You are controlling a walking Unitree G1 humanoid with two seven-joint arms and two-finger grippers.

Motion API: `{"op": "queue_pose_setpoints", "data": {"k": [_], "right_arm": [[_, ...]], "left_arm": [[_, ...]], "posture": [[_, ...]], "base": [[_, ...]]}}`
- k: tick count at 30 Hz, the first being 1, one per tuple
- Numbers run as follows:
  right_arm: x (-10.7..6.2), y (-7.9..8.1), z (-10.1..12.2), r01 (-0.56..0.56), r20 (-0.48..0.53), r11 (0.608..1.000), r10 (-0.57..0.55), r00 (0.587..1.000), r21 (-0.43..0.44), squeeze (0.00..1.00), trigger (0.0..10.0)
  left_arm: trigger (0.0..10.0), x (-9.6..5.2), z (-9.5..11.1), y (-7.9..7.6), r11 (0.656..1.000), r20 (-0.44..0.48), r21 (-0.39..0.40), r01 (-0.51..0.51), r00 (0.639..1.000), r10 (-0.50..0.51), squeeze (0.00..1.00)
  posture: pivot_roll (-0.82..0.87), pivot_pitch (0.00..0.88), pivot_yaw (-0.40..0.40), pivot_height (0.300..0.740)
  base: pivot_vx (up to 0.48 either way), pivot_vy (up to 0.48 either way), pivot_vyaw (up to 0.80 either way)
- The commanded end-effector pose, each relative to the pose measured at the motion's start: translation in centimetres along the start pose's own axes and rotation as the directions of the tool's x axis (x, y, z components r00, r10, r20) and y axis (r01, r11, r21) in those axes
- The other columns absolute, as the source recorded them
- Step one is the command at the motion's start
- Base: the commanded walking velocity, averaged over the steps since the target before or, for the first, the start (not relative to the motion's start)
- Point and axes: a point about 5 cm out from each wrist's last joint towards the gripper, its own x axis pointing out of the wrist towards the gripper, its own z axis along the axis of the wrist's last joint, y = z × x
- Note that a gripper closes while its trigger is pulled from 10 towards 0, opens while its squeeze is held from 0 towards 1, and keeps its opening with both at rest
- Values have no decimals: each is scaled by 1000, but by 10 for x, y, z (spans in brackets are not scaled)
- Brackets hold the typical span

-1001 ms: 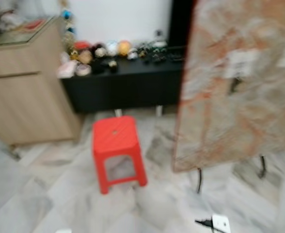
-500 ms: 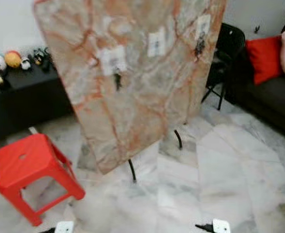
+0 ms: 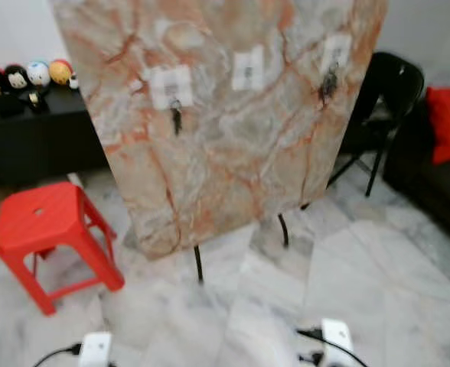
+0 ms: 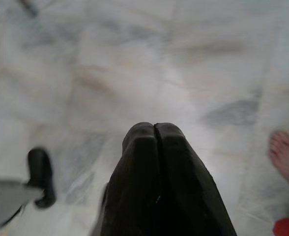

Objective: Hang keys on a hook

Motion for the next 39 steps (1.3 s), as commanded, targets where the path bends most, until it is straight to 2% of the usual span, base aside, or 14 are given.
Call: {"op": "queue_pose_setpoints", "data": {"k": [1, 4, 6, 8, 10, 15, 16, 18, 22, 23, 24, 29, 33, 39], "right_arm": [[1, 4, 6, -3, 22, 1000, 2, 1000, 24, 0, 10000], [1, -2, 14, 14, 39, 998, -16, 999, 60, 0, 10000], [1, -3, 15, 14, 41, 998, -16, 999, 61, 0, 10000], [1, -2, 22, 11, 46, 997, -15, 999, 75, 0, 10000], [1, -3, 23, 9, 46, 998, -12, 999, 66, 0, 10000], [1, -6, 31, 25, 59, 998, -29, 998, 65, 0, 10000], [1, -7, 32, 31, 64, 997, -36, 997, 72, 0, 10000], [1, -10, 35, 34, 77, 995, -41, 996, 90, 0, 10000], [0, -13, 38, 35, 81, 995, -42, 996, 89, 0, 10000], [0, -15, 40, 41, 81, 997, -46, 996, 72, 0, 10000], [0, -16, 40, 39, 82, 998, -44, 996, 59, 0, 10000], [0, -17, 39, 37, 75, 999, -39, 996, 26, 0, 10000], [0, -15, 38, 34, 77, 999, -36, 996, 37, 0, 10000], [0, -14, 35, 15, 59, 1000, -17, 998, 25, 0, 10000]], "left_arm": [[10000, 0, 4, 3, 1000, 17, 21, -2, 1000, 1, 0], [10000, 7, 58, -25, 995, 233, 65, 73, 969, -87, 0], [10000, 8, 68, -30, 994, 269, 63, 85, 958, -99, 0], [10000, 5, 106, -36, 994, 417, 62, 92, 902, -109, 0], [10000, 4, 110, -37, 992, 434, 69, 101, 893, -121, 0], [10000, -4, 142, -51, 980, 558, 148, 137, 806, -197, 0], [10000, -6, 149, -55, 976, 588, 165, 140, 780, -211, 0], [10000, -17, 168, -66, 962, 674, 233, 141, 690, -265, 0], [10000, -29, 184, -77, 952, 735, 276, 133, 609, -298, 0], [10000, -40, 194, -85, 949, 782, 285, 134, 541, -311, 0], [10000, -48, 199, -91, 948, 806, 290, 134, 500, -317, 0], [10000, -57, 198, -99, 946, 823, 294, 139, 466, -324, 0], [10000, -61, 190, -99, 954, 827, 257, 152, 477, -299, 0], [10000, -67, 184, -102, 947, 814, 279, 156, 485, -320, 0]], "posture": [[61, 0, 25, 736], [29, 0, 25, 736], [27, 0, 23, 736], [3, 0, -2, 736], [3, 0, -4, 736], [-29, 0, -6, 736], [-35, 0, -6, 736], [-37, 0, -10, 736], [-22, 0, -19, 736], [-18, 0, -23, 736], [-9, 0, -28, 736], [11, 0, -32, 736], [7, 0, -11, 736], [36, 0, -23, 736]], "base": [[0, 0, 0], [0, 0, 0], [0, 0, 0], [0, 0, 0], [0, 0, 0], [0, 0, 0], [0, 0, 0], [0, 0, 0], [0, 0, 0], [0, 0, 0], [0, 0, 0], [0, 0, 0], [0, 0, 0], [0, 0, -339]]}}
